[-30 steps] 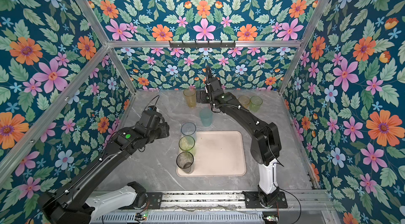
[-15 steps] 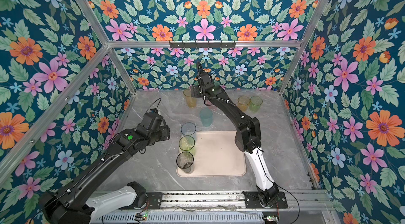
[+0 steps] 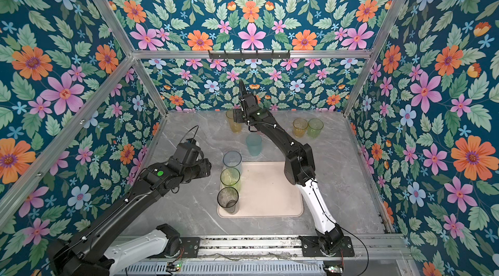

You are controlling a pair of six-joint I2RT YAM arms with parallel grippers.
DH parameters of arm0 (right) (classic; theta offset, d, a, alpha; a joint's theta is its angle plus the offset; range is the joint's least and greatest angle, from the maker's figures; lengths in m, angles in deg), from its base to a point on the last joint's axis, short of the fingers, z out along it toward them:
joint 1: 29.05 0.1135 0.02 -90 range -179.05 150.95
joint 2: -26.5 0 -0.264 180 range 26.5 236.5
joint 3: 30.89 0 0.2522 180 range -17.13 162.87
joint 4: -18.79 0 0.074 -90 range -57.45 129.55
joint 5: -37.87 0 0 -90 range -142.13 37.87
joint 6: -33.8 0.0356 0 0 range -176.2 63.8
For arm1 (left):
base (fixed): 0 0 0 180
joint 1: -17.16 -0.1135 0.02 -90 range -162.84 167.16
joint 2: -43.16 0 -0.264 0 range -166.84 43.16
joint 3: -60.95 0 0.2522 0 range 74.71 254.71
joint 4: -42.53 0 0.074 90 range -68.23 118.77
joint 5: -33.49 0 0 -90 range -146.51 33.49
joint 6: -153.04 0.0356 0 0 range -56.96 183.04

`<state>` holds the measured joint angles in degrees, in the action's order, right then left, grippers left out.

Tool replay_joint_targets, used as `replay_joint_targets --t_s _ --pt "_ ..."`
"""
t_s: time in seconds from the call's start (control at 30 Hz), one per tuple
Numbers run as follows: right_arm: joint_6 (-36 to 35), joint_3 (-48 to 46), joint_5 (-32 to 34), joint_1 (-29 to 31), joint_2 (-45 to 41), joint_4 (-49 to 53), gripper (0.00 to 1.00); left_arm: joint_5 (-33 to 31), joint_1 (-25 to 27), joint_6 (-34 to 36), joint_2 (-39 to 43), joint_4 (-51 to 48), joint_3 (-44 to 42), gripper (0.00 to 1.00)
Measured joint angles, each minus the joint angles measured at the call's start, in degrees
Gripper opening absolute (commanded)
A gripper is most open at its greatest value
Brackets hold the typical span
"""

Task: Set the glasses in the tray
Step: 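Move the right gripper over the yellow glass and lower onto its rim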

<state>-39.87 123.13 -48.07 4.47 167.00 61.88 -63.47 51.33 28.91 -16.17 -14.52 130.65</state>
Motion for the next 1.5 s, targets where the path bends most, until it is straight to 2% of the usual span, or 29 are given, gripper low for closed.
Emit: replay_joint_targets --t_s 0.47,0.93,1.5 --pt "0.07 6.49 -0.90 0.02 5.92 -1.36 0.73 0.85 0.00 -0.42 0.48 0.46 -0.98 0.57" --pt "0.26 6.91 -0.85 0.02 7.30 -2.67 0.73 0.57 0.00 -1.42 1.29 0.37 -0.90 0.56" --pt "1.53 7.10 -1.14 -0.66 8.96 -3.91 0.67 0.35 0.00 -1.86 2.40 -0.02 -1.29 0.55"
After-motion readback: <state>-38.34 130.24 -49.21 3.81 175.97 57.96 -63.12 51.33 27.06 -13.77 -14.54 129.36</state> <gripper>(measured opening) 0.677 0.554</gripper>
